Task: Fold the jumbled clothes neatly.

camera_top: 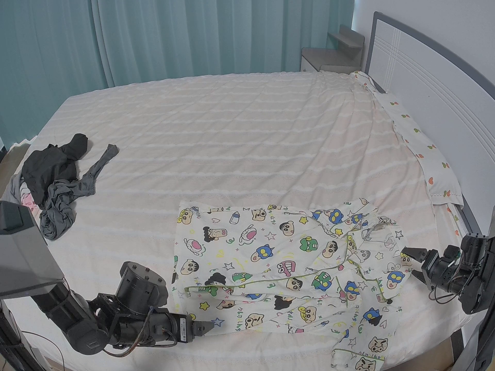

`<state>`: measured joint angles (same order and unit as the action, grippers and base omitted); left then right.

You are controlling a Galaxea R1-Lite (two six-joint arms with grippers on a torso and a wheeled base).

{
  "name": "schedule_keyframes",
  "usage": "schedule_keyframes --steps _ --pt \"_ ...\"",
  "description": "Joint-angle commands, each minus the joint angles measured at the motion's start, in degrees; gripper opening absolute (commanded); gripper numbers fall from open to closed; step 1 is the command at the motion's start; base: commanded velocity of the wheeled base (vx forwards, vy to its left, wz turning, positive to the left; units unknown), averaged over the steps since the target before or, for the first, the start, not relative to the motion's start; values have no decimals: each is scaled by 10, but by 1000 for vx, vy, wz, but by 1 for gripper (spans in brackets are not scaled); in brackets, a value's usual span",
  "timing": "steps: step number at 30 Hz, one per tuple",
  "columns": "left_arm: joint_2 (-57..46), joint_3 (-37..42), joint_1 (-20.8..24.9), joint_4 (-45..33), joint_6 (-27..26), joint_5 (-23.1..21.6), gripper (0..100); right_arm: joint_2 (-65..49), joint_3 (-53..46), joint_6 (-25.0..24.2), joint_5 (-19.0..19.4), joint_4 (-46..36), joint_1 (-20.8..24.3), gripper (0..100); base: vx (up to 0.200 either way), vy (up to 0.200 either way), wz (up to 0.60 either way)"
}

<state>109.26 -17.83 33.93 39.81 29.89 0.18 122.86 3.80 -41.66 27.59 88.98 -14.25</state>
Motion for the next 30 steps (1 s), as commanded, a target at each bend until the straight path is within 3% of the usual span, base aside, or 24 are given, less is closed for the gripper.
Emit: schedule_keyframes --steps 1,3,8,13,30 --pt "2 19 11 15 -2 -20 100 -1 0 0 0 9 0 100 0 0 0" --pt "17 19 11 30 -3 -21 100 -2 0 0 0 9 0 100 0 0 0" --pt "108 20 9 158 -6 -10 100 -2 0 0 0 9 0 100 0 0 0" --pt "168 29 7 222 -55 -3 100 -3 0 0 0 9 0 100 0 0 0" --pt "173 28 -4 230 -59 -7 100 -2 0 0 0 9 1 100 0 0 0"
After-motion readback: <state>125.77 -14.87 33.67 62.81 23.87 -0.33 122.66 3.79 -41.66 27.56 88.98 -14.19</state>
